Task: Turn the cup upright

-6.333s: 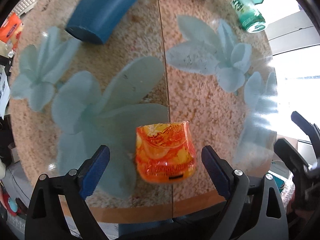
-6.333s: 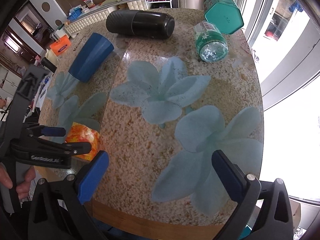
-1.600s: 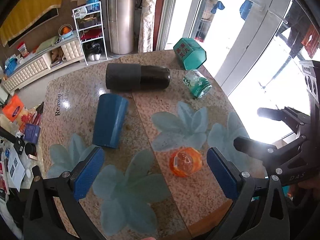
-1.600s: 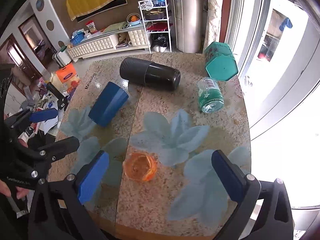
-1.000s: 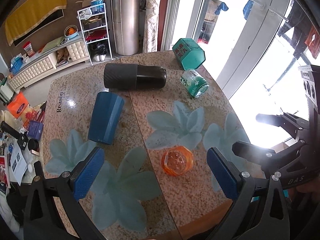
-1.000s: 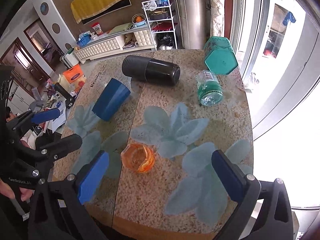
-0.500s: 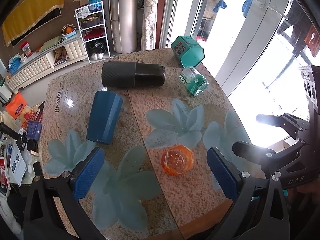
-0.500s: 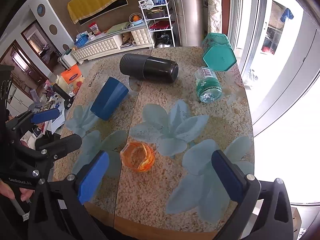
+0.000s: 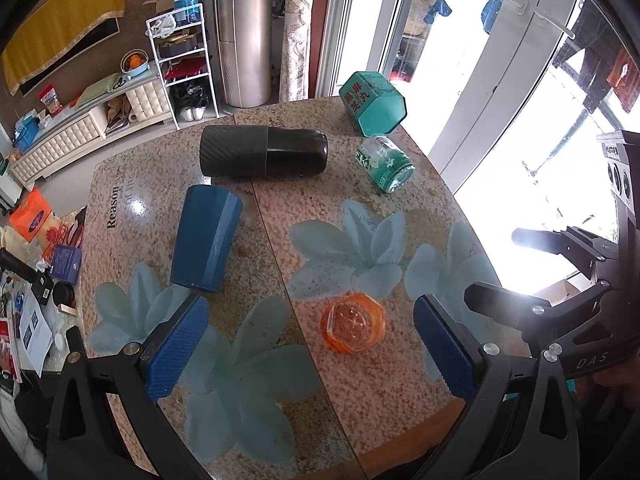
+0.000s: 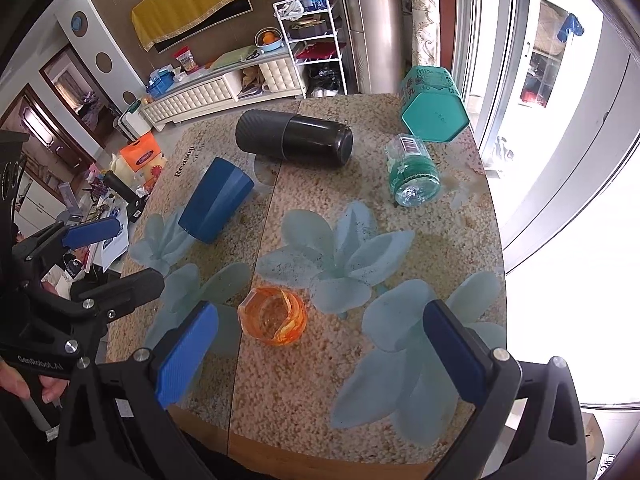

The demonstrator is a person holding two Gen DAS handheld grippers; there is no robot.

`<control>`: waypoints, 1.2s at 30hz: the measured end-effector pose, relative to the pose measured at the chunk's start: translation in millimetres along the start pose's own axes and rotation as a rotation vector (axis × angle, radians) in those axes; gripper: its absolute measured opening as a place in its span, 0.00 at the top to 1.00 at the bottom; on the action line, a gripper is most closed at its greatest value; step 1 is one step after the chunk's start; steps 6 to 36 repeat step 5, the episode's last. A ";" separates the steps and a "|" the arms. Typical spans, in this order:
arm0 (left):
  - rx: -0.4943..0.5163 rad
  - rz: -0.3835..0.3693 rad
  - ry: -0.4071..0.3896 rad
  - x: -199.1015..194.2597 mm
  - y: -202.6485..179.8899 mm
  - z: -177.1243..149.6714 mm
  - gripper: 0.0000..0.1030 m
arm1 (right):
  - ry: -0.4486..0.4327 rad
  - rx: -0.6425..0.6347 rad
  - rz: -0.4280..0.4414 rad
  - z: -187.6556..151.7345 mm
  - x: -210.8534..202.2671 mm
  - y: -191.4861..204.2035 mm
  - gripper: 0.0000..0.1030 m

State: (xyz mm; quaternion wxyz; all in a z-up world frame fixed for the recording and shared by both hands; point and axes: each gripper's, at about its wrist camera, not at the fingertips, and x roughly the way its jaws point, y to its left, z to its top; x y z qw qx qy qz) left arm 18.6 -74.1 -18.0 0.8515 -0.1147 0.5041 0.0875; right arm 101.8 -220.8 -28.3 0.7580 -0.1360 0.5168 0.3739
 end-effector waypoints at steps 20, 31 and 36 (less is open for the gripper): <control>-0.001 0.001 -0.001 -0.6 -0.4 0.8 0.00 | -0.001 -0.002 0.000 0.3 -0.1 0.0 0.00; -0.001 0.001 -0.001 -0.6 -0.4 0.8 0.00 | -0.001 -0.002 0.000 0.3 -0.1 0.0 0.00; -0.001 0.001 -0.001 -0.6 -0.4 0.8 0.00 | -0.001 -0.002 0.000 0.3 -0.1 0.0 0.00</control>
